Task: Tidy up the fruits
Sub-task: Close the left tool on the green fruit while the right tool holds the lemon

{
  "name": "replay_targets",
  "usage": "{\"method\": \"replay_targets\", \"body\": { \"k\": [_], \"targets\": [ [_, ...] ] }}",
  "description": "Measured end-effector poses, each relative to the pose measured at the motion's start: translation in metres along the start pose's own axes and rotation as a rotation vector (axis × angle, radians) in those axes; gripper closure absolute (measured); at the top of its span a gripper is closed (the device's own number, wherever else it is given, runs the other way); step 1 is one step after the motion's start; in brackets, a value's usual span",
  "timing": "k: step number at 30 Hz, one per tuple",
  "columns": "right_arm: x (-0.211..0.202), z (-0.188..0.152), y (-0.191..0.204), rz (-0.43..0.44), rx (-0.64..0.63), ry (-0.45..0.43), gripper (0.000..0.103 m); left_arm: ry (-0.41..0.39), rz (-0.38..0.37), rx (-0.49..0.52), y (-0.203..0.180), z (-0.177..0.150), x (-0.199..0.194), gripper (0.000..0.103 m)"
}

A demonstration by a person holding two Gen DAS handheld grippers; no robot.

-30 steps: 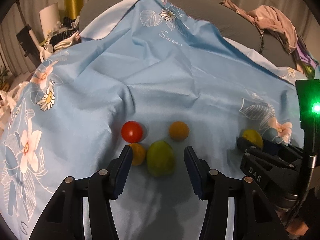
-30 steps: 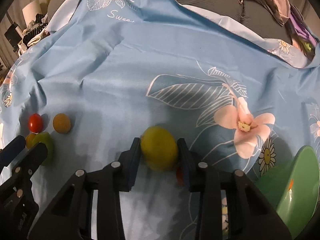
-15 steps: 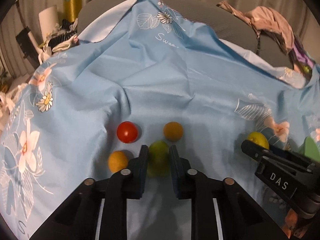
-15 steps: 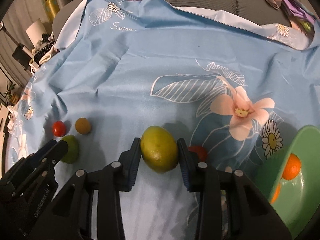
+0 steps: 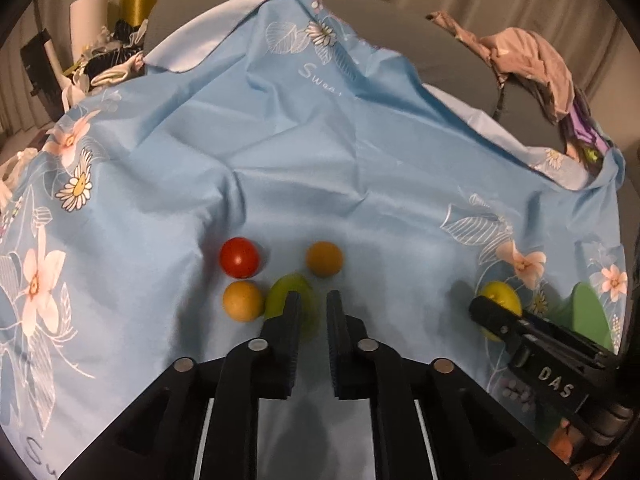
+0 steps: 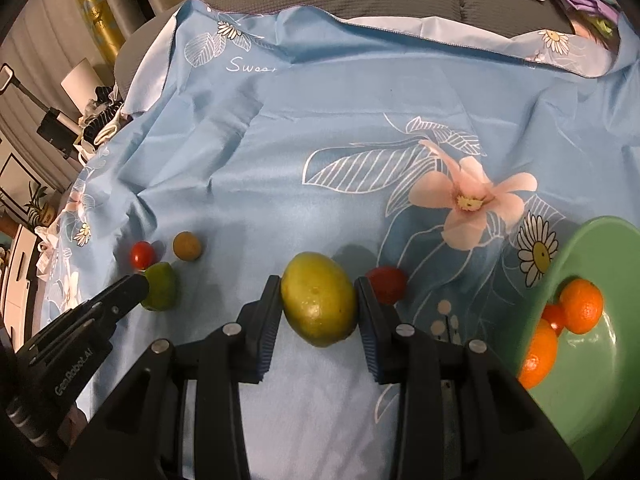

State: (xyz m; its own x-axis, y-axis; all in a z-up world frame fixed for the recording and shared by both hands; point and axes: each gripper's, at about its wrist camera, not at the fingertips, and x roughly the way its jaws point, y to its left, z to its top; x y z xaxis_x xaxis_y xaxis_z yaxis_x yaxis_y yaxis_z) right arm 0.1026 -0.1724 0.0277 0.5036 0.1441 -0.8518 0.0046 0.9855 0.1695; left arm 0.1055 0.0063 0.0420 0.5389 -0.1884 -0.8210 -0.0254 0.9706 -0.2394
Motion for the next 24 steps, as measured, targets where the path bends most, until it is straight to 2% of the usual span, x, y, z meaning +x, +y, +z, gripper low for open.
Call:
{"method": "replay_targets", "body": {
  "k": [4, 7, 12, 16, 19, 21, 24],
  "targets": [
    [-0.002, 0.001, 0.002, 0.011, -0.006, -0.004, 0.066, 0.016, -0.001, -0.031, 0.006, 0.001, 0.003, 0.075],
    [-0.003, 0.001, 0.003, 0.021, -0.010, -0.005, 0.066, 0.017, 0.013, -0.024, 0.004, 0.000, 0.004, 0.069],
    [-0.004, 0.000, 0.003, 0.022, -0.013, -0.004, 0.066, 0.019, 0.082, 0.006, 0.001, -0.002, 0.012, 0.068],
    [-0.007, 0.001, 0.003, 0.031, -0.013, -0.008, 0.066, -0.014, 0.069, -0.015, 0.004, -0.001, 0.014, 0.068],
    [-0.008, 0.000, 0.003, 0.036, -0.013, -0.008, 0.066, -0.024, 0.087, 0.017, 0.002, -0.002, 0.017, 0.068],
    [-0.008, 0.000, 0.003, 0.039, -0.013, -0.007, 0.066, 0.008, 0.093, -0.004, 0.003, 0.000, 0.023, 0.067],
    [-0.010, 0.000, 0.003, 0.042, -0.011, -0.011, 0.066, 0.080, 0.046, -0.049, 0.008, 0.000, 0.037, 0.067]
  ]
}}
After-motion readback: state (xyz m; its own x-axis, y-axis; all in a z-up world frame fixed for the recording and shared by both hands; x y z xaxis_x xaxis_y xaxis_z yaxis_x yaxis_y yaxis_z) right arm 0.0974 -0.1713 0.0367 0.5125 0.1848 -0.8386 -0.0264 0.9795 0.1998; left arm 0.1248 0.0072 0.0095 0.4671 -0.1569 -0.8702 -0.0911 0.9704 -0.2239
